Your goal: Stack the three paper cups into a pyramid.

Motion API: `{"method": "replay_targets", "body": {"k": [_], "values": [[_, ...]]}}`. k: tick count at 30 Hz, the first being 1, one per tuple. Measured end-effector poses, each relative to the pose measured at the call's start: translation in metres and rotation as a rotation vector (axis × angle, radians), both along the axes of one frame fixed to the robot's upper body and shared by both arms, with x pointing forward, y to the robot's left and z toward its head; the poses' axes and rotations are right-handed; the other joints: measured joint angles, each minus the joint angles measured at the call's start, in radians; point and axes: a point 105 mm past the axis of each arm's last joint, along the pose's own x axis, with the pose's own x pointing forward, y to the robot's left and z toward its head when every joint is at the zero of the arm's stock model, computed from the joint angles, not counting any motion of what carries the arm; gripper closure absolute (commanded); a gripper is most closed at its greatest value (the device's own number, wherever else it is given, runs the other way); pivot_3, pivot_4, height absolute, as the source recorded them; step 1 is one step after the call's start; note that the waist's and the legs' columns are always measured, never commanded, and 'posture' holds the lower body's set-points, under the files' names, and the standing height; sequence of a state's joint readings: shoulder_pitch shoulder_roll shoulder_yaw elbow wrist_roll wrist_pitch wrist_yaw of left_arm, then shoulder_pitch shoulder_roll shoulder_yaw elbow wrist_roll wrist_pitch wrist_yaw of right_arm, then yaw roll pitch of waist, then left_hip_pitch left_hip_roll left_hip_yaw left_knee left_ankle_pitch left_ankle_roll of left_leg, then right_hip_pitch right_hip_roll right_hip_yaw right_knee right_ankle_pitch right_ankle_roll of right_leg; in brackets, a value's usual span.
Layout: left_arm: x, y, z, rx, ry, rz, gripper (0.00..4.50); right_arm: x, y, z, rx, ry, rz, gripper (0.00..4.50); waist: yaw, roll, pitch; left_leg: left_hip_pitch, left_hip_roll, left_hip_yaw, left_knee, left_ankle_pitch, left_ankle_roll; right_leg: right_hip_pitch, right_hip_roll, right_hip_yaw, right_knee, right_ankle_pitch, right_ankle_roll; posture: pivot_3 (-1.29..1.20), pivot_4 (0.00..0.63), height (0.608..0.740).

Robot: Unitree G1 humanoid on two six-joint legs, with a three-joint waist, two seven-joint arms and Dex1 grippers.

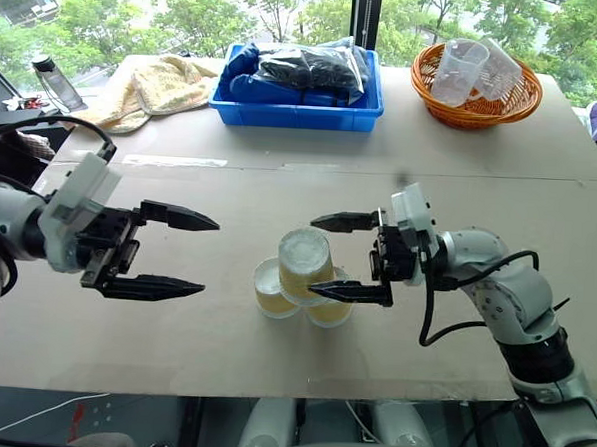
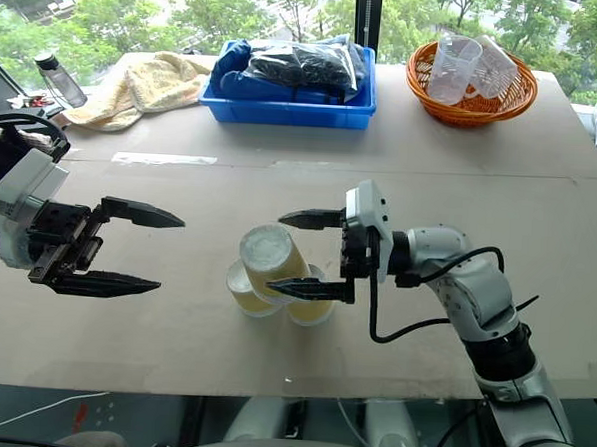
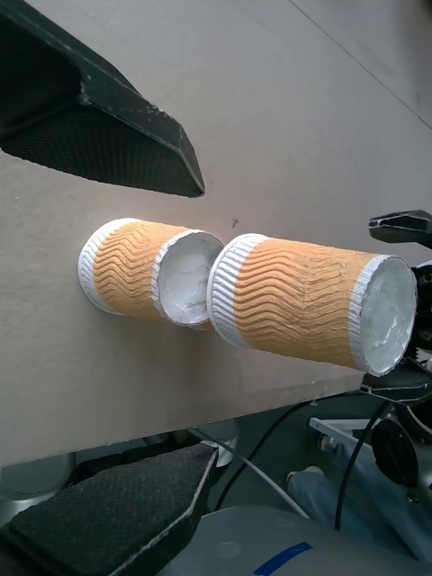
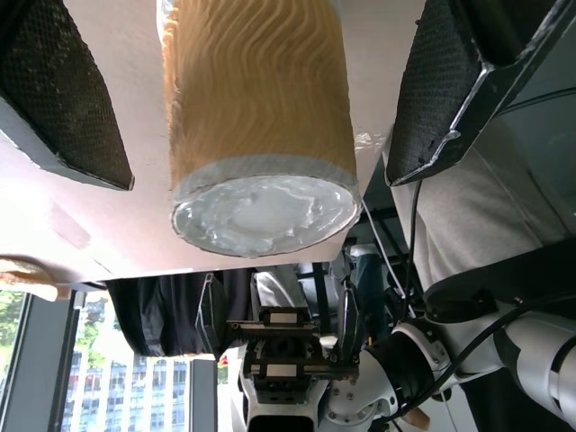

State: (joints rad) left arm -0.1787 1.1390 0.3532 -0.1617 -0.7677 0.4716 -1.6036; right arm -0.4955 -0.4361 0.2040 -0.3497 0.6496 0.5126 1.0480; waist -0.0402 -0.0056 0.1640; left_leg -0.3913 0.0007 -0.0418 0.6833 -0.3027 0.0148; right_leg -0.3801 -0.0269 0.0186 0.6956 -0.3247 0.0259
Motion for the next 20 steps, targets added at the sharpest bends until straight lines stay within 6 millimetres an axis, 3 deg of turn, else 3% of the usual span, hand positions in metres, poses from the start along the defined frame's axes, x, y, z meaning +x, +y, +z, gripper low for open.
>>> {"method": "replay_targets", "body": {"k": [3, 6, 8, 12, 16, 20], "values": [[-0.002, 0.002, -0.006, 0.003, 0.016, 0.025, 0.00, 0.002, -0.023, -0.001, -0.042, -0.017, -0.055, 0.07, 0.002, 0.000, 0.000, 0.000, 0.000, 0.000, 0.000, 0.000, 0.000, 0.000, 0.000, 0.000, -0.001, 0.000, 0.000, 0.00, 0.150, 0.740], [-0.003, 0.007, -0.023, -0.012, 0.037, 0.102, 0.00, 0.006, -0.069, -0.013, -0.131, 0.013, -0.190, 0.07, 0.007, 0.000, 0.000, -0.002, 0.000, 0.000, 0.000, -0.001, 0.003, 0.000, -0.001, -0.001, -0.002, 0.000, 0.000, 0.00, 0.150, 0.740], [-0.001, 0.012, -0.033, -0.017, 0.037, 0.159, 0.00, 0.008, -0.089, -0.020, -0.160, 0.039, -0.255, 0.07, 0.008, 0.000, 0.000, -0.002, 0.000, -0.001, 0.000, -0.002, 0.003, 0.000, -0.001, -0.001, -0.001, 0.000, 0.000, 0.00, 0.150, 0.740], [0.009, 0.028, -0.076, 0.021, 0.035, 0.376, 0.00, 0.011, -0.135, -0.055, -0.192, 0.136, -0.446, 0.07, 0.006, 0.000, 0.000, 0.000, 0.000, 0.000, 0.000, -0.002, 0.004, 0.001, 0.000, 0.000, 0.000, 0.000, 0.000, 0.00, 0.150, 0.740], [0.023, 0.021, -0.103, 0.008, -0.054, 0.499, 0.00, 0.020, -0.161, -0.080, -0.197, 0.114, -0.620, 0.07, 0.011, 0.001, -0.001, 0.003, 0.000, 0.002, 0.000, -0.002, 0.004, 0.004, -0.001, 0.002, 0.001, 0.000, 0.000, 0.00, 0.150, 0.740], [0.039, 0.010, -0.144, 0.024, -0.068, 0.637, 0.00, 0.024, -0.179, -0.104, -0.170, 0.095, -0.768, 0.07, 0.023, 0.000, -0.001, 0.003, 0.000, 0.002, 0.000, -0.002, 0.004, 0.003, 0.000, 0.002, 0.001, 0.000, 0.000, 0.00, 0.150, 0.740]]}}
